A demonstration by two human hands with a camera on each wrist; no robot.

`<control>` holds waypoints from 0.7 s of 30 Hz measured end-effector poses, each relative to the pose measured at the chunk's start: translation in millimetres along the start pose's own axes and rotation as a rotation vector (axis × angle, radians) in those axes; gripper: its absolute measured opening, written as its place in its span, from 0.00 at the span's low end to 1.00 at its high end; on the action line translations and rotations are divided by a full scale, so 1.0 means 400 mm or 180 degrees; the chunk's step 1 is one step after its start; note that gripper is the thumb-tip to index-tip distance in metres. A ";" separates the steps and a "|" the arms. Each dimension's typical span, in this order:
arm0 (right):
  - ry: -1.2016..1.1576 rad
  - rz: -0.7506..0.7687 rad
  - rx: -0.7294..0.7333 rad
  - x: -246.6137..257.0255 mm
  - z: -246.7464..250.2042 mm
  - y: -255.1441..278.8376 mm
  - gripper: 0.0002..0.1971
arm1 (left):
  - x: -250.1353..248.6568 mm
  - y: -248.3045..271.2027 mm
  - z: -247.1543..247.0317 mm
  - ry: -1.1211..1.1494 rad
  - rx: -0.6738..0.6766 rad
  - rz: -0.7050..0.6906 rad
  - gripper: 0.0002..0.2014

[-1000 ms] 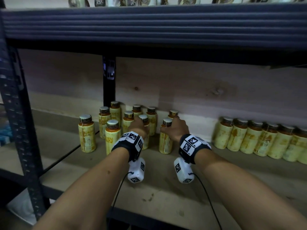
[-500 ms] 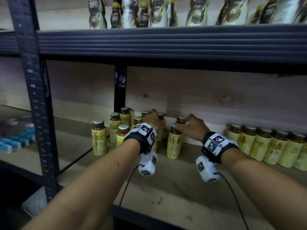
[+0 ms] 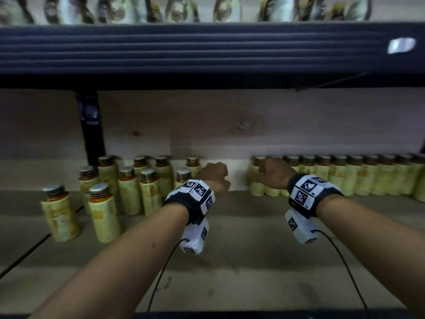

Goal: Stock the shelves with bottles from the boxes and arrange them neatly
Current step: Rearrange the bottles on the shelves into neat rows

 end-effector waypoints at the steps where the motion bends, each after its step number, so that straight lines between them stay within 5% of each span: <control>1: 0.0031 -0.0052 0.0000 -0.028 -0.008 0.001 0.14 | -0.012 -0.016 -0.025 -0.0006 0.0023 -0.0002 0.18; 8: -0.0325 -0.0277 -0.0087 -0.167 -0.043 -0.049 0.10 | -0.059 -0.136 -0.149 0.0291 0.0228 -0.0162 0.22; 17: -0.0585 -0.0267 -0.0906 -0.254 -0.049 -0.193 0.31 | -0.096 -0.308 -0.183 0.1531 -0.0208 -0.0153 0.31; 21: -0.0543 -0.0238 -0.0885 -0.257 -0.069 -0.228 0.36 | -0.116 -0.349 -0.186 0.1662 -0.0326 -0.0293 0.23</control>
Point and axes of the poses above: each hand's wrist, its own y-axis away from the middle knuckle, its own z-axis out of the back of the hand, x = y × z, the point moved 4 cm from there along -y, towards the middle knuckle, and after that the axes turned 10 degrees about x, right-handed, at the moved point
